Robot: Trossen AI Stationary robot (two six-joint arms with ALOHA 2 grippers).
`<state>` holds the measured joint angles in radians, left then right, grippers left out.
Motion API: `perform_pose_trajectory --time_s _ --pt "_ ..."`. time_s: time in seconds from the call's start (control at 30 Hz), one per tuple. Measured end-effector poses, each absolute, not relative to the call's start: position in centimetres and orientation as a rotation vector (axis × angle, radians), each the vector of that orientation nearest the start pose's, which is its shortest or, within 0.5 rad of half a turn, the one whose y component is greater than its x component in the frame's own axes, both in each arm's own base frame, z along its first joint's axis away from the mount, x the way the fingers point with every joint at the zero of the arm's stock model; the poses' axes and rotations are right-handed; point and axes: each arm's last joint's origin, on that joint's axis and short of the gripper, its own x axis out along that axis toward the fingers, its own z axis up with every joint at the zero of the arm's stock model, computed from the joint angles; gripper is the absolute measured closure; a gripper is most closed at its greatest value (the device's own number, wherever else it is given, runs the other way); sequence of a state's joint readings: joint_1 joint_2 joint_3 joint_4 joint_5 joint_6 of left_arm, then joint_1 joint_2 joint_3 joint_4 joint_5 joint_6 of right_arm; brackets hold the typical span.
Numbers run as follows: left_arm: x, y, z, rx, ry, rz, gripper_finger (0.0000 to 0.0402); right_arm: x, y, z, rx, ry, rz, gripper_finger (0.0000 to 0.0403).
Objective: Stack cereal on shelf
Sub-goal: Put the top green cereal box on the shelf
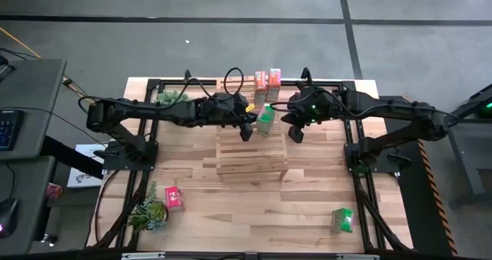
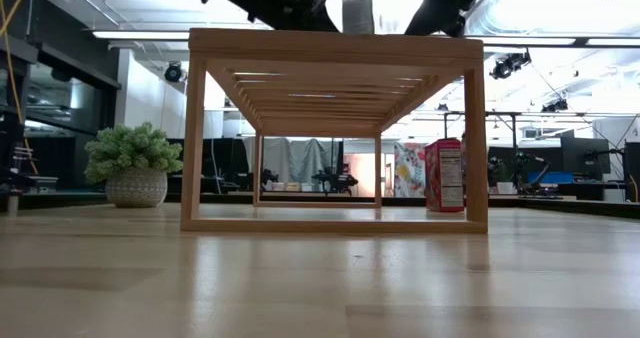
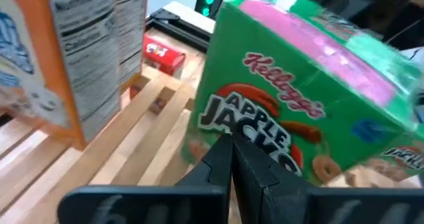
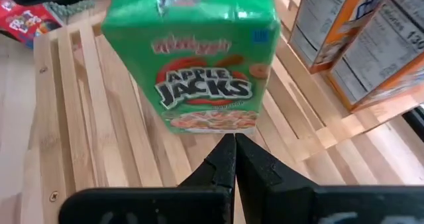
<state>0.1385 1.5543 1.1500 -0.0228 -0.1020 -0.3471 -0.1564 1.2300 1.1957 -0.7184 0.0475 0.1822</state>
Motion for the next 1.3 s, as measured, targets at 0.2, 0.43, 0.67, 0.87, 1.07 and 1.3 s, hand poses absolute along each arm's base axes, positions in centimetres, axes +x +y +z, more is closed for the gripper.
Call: perform_pose_trajectory --time_s 0.2,0.43,0.67,0.87,1.07,1.3 --pt "34.9 5.4 28.0 -0.349 0.421 0.322 0.0401 25.9 -4.1 33.2 0.259 0.721 -0.234 0.0403" --pt "35.8 5.1 27.1 -0.391 0.414 0.31 0.0401 26.9 -4.2 32.0 0.307 0.771 -0.24 0.0403" --pt "36.7 4.8 26.3 -0.475 0.377 0.326 0.0401 27.0 -4.3 31.9 0.323 0.767 -0.269 0.0403" --pt "36.9 4.8 26.5 -0.484 0.346 0.356 0.0401 26.6 -4.6 32.2 0.296 0.752 -0.312 0.0403" --pt "37.1 4.4 27.0 -0.51 0.324 0.331 0.0402 25.9 -5.3 32.8 0.28 0.735 -0.332 0.0403" --pt "37.2 4.5 27.2 -0.508 0.305 0.332 0.0401 25.7 -5.7 32.8 0.294 0.736 -0.323 0.0403"
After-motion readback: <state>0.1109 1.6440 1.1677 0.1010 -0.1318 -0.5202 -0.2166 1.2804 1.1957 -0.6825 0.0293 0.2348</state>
